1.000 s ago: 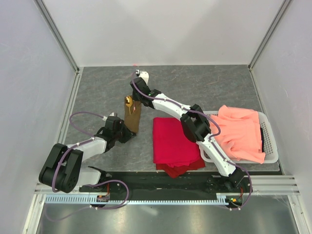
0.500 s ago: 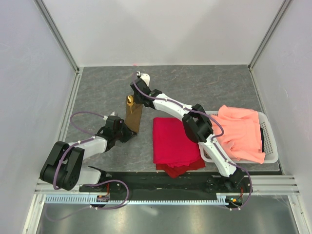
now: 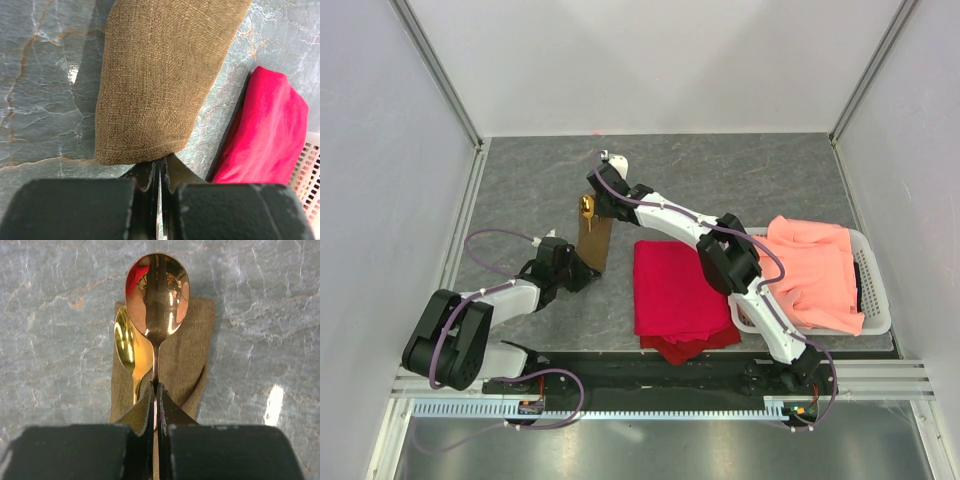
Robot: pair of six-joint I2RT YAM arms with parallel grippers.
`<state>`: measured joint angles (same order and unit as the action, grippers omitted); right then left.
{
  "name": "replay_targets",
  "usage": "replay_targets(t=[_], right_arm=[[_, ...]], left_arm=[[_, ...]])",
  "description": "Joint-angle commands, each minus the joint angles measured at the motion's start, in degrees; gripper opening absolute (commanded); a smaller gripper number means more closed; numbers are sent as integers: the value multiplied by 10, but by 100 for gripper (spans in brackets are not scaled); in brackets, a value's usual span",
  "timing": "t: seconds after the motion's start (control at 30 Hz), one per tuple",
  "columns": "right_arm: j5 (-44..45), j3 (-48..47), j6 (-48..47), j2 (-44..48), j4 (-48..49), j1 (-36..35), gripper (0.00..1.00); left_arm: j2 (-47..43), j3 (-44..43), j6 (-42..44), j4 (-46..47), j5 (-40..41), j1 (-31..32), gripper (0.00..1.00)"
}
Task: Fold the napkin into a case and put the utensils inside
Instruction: Insert the spoon into the folded napkin.
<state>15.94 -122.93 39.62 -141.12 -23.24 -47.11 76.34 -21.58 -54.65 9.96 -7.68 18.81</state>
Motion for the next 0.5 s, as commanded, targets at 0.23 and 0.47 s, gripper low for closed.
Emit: replay_targets(t=[0.23,0.47], right_arm=[[-42,25,14,50,-27,-8,0],[-54,32,26,49,-36,-8,0]], left_arm=[[1,-3,-18,2,14,-2,2],[0,-3,-19,4,10,-2,2]])
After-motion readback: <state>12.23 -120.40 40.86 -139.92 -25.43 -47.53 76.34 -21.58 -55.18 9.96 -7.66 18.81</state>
